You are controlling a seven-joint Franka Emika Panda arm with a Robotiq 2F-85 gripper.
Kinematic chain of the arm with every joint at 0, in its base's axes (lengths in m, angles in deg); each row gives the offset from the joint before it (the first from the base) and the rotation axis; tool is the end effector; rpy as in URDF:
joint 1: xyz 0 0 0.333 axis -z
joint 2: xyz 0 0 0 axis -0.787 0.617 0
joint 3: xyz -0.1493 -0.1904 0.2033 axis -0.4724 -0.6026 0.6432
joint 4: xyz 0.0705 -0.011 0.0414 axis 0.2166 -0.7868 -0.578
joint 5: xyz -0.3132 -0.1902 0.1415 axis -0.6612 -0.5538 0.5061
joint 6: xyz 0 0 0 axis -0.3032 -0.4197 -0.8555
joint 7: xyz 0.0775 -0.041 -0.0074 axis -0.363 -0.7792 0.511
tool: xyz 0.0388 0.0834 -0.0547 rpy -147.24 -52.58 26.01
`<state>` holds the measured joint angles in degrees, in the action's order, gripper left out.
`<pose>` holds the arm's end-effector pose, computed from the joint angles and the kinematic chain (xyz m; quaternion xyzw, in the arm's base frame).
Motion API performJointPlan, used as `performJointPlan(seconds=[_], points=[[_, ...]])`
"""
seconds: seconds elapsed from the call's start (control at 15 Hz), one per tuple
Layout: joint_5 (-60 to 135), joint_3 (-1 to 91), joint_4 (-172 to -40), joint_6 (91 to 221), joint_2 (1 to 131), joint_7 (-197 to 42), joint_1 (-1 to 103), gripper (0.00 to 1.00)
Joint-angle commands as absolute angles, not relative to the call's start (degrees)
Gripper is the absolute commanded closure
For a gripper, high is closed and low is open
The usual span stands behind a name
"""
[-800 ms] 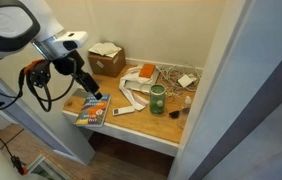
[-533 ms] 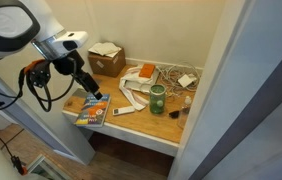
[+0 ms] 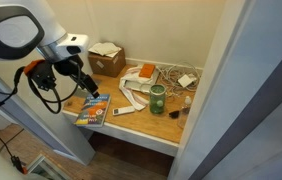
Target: Put the book on top of the brown box
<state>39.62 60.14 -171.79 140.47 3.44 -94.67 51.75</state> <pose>0.3119 0.0584 0.4470 0.9890 -0.1108 0.0768 0.0604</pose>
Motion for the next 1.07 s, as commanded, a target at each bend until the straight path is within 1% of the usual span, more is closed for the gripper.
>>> performJointPlan(seconds=[0.0, 0.27, 0.47, 0.73, 1.0], points=[[47.58, 55.60, -171.72, 147.35, 7.85, -90.79, 48.09, 0.00], [57.78, 50.11, -171.78, 156.78, 14.59, -83.38, 44.09, 0.00], [67.74, 43.63, -171.94, 162.07, 20.42, -72.14, 39.32, 0.00], [80.67, 35.20, -172.23, 159.84, 26.87, -53.62, 33.94, 0.00], [89.99, 28.94, -172.59, 154.44, 34.37, -35.94, 32.76, 0.00]])
